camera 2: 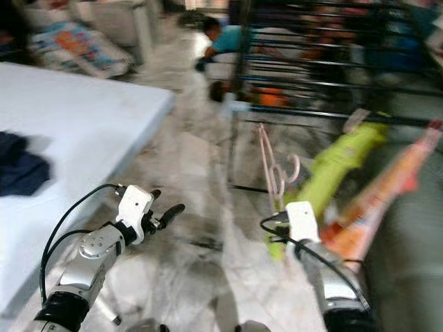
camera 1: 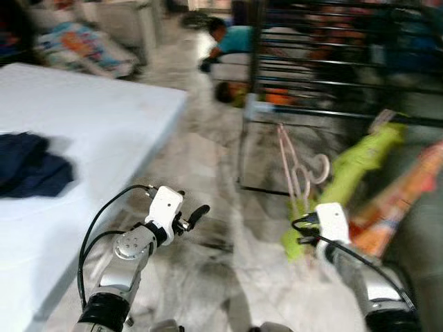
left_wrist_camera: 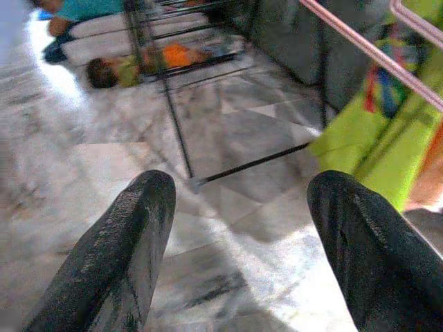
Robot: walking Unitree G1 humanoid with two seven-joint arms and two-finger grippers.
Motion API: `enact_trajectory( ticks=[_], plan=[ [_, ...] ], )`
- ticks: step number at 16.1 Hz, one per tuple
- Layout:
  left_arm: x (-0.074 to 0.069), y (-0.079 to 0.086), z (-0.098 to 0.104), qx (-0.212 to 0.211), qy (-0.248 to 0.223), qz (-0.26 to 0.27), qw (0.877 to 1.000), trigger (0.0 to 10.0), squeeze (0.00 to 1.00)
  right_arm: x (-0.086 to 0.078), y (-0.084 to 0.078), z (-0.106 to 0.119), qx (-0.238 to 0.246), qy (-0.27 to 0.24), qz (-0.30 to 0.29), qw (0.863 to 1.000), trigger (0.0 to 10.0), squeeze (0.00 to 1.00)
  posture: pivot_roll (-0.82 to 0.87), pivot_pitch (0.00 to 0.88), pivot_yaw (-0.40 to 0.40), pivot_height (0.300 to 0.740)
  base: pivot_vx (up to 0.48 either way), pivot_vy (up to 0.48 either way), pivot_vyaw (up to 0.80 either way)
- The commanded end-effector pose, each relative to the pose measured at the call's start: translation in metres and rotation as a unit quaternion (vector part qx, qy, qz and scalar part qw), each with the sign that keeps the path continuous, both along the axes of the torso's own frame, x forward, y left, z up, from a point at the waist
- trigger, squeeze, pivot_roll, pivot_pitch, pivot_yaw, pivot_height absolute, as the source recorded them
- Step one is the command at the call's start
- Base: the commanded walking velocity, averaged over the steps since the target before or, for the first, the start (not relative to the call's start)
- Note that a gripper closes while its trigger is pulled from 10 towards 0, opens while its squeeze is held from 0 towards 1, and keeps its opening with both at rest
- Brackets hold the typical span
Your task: Hang hanger
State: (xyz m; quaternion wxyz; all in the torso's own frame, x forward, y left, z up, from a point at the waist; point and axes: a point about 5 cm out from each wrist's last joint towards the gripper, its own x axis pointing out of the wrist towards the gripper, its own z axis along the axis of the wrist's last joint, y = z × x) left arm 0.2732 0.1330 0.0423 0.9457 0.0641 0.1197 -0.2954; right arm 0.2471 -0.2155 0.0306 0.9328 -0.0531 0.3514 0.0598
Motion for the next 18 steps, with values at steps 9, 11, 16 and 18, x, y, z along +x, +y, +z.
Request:
enact_trajectory(
  ticks=[9,11,16,18],
  plan=[
    [0.0,0.001,0.001,0.011,-0.006,-0.008,1.0,10.0,0.0,0.028,0.013,0.017,0.049,-0.029,-0.077,0.995,10.0,0.0,-0.06,0.0,0.009,0.74,0.122,0.175,-0.2],
    [-0.003,0.002,0.001,0.006,-0.005,-0.013,1.0,10.0,0.0,0.025,0.02,0.015,0.06,-0.028,-0.088,0.994,10.0,0.0,-0.06,0.0,0.007,0.74,0.0,0.0,-0.8],
    [-0.001,-0.001,0.003,-0.003,-0.01,-0.018,1.0,10.0,0.0,0.028,0.025,0.02,0.054,-0.058,-0.108,0.991,10.0,0.0,-0.07,0.0,0.013,0.74,0.0,0.0,-0.8],
    [-0.001,-0.002,0.004,-0.008,-0.011,-0.021,1.0,10.0,0.0,0.03,0.026,0.02,0.059,-0.054,-0.099,0.992,10.0,0.0,-0.07,0.0,0.015,0.74,0.351,0.0,0.0]
  ],
)
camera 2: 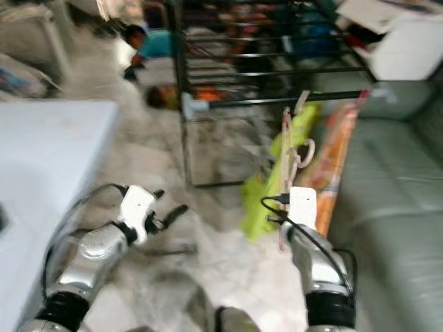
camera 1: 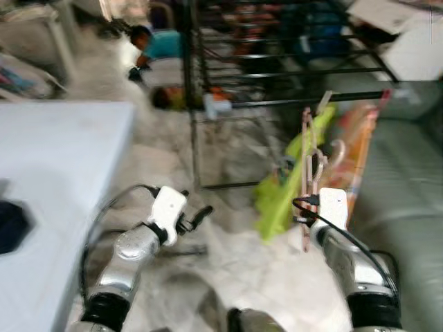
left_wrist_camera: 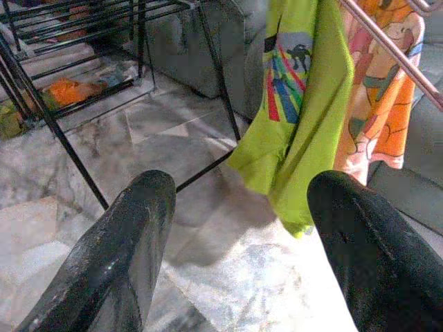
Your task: Hang hanger
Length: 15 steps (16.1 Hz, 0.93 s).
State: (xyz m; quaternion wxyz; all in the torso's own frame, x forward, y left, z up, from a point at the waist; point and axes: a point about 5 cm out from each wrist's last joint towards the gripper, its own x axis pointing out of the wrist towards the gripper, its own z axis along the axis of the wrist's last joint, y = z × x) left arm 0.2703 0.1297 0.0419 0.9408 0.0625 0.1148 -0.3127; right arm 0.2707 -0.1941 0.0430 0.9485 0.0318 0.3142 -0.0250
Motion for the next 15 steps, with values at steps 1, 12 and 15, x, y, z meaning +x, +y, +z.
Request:
enact_trajectory(
  ticks=[1,12,15],
  plan=[
    [0.002,0.001,0.004,-0.004,-0.008,-0.002,1.0,10.0,0.0,0.006,0.008,0.006,0.011,-0.01,0.018,1.0,10.0,0.0,-0.07,0.0,0.015,0.74,0.42,0.0,0.0],
    [-0.001,-0.001,0.0,-0.002,0.005,0.001,1.0,10.0,0.0,-0.004,0.041,-0.002,0.031,0.038,0.196,0.979,10.0,0.0,-0.06,0.0,0.011,0.74,0.403,0.129,0.0],
    [-0.002,-0.003,-0.003,0.003,0.015,-0.001,1.0,10.0,0.0,-0.005,0.039,-0.003,0.01,0.041,0.221,0.974,10.0,0.0,-0.06,0.0,0.009,0.74,0.101,0.42,0.0]
  ],
)
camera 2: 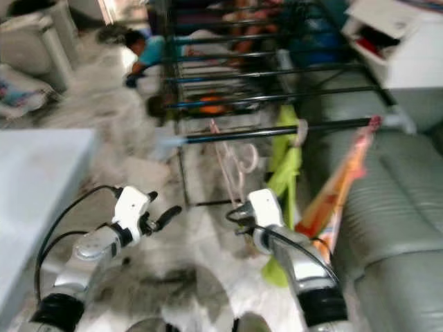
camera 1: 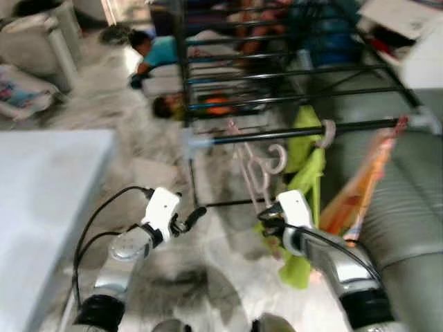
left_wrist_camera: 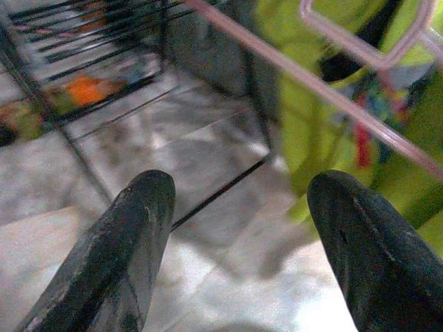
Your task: Hang hanger
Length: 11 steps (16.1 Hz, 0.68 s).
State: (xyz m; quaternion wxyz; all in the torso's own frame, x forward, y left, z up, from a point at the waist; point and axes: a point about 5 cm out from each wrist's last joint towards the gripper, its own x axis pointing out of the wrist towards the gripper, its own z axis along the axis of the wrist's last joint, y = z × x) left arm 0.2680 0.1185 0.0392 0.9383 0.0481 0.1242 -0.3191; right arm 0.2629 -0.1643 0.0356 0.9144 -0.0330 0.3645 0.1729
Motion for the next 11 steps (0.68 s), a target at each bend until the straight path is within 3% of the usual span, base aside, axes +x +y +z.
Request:
enact_trajectory(
  ticks=[1,3,5,7,9,11],
  plan=[
    [0.0,0.008,0.0,0.015,0.001,0.003,1.0,10.0,0.0,0.003,0.009,0.005,0.006,-0.011,0.019,1.0,10.0,0.0,-0.06,0.0,0.009,0.74,0.0,0.45,0.0],
    [-0.001,0.009,0.0,0.019,0.0,-0.001,1.0,10.0,0.0,0.002,0.006,0.008,-0.01,-0.018,0.04,0.999,10.0,0.0,-0.06,0.0,0.012,0.74,0.0,0.454,0.0],
    [-0.001,0.01,0.0,0.027,-0.007,-0.004,1.0,10.0,0.0,-0.003,-0.003,0.008,-0.019,-0.028,0.019,0.999,10.0,0.0,-0.07,0.0,0.015,0.74,0.0,0.386,0.0],
    [-0.002,0.013,0.001,0.03,-0.012,-0.003,0.999,10.0,0.0,-0.008,-0.003,0.008,-0.023,-0.05,-0.011,0.998,10.0,0.0,-0.07,0.0,0.018,0.74,0.0,0.0,0.0],
    [-0.004,0.017,0.002,0.035,-0.013,-0.003,0.999,10.0,0.0,-0.008,-0.002,0.014,-0.027,-0.088,-0.062,0.994,10.0,0.0,-0.06,0.007,0.026,0.74,0.0,0.0,0.0],
    [-0.005,0.02,0.002,0.039,-0.014,-0.005,0.999,10.0,0.0,-0.002,-0.005,0.017,-0.035,-0.098,-0.077,0.992,10.0,0.0,-0.06,0.014,0.029,0.74,0.0,0.0,0.0]
  ],
)
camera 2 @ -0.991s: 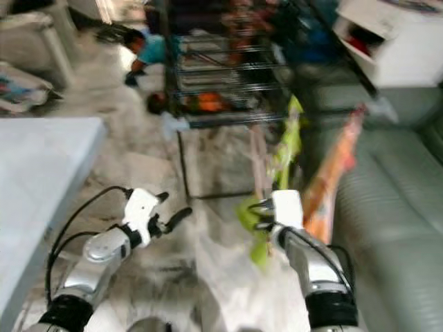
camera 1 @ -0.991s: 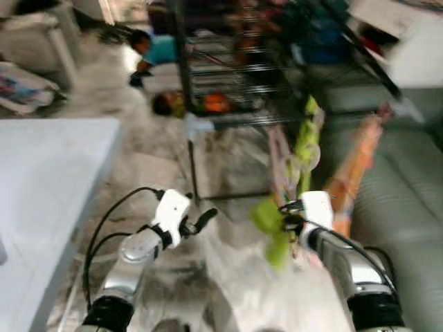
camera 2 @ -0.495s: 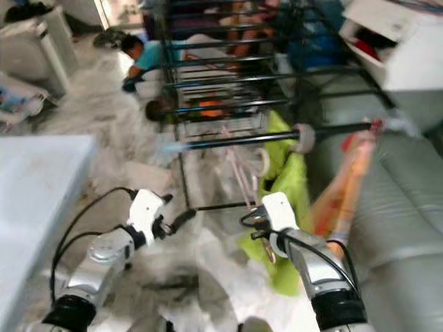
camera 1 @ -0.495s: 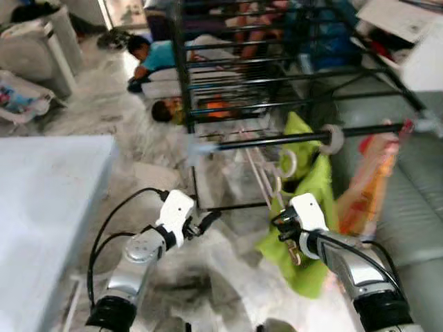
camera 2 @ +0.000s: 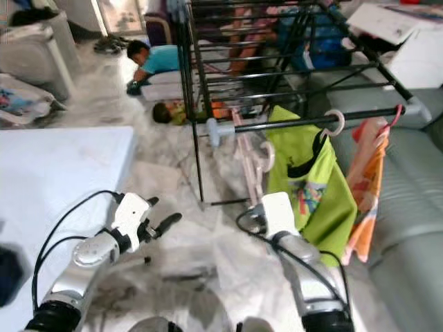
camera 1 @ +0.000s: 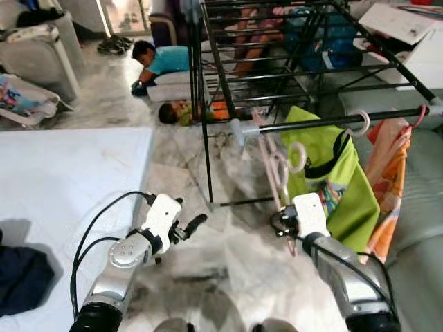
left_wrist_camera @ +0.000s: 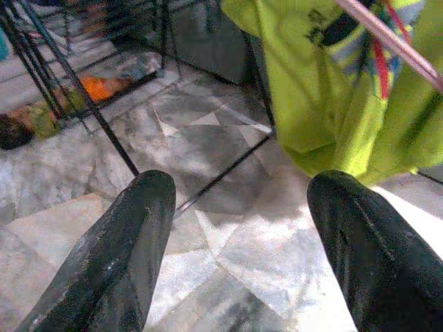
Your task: Hang hanger
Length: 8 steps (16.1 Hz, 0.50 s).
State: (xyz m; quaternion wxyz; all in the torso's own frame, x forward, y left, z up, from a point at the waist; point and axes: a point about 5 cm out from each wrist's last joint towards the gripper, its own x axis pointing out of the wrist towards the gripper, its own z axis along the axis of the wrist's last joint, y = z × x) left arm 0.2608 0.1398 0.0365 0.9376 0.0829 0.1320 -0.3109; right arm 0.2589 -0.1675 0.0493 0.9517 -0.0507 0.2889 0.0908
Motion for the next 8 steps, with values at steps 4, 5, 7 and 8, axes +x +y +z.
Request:
enact_trajectory(
  ticks=[4,5,7,8],
  plan=[
    [-0.001,0.0,0.005,0.0,-0.006,-0.01,1.0,10.0,0.0,0.024,-0.016,0.009,0.0,-0.001,-0.005,1.0,10.0,0.0,-0.05,0.034,0.036,0.74,0.0,0.0,0.0],
    [-0.002,0.001,0.006,0.001,-0.006,-0.01,1.0,10.0,0.0,0.03,-0.012,0.008,0.001,0.012,0.018,1.0,10.0,0.0,-0.04,0.041,0.038,0.74,0.0,0.0,0.0],
    [-0.003,0.002,0.006,0.003,-0.005,-0.01,1.0,10.0,0.0,0.043,-0.01,0.011,-0.002,0.008,0.039,0.999,10.0,0.0,-0.03,0.047,0.034,0.74,0.0,0.0,0.0],
    [-0.004,0.004,0.005,0.006,-0.004,-0.007,1.0,10.0,0.0,0.051,-0.009,0.012,-0.009,0.005,0.046,0.999,10.0,0.0,-0.02,0.042,0.031,0.74,0.0,0.0,0.0]
  ],
)
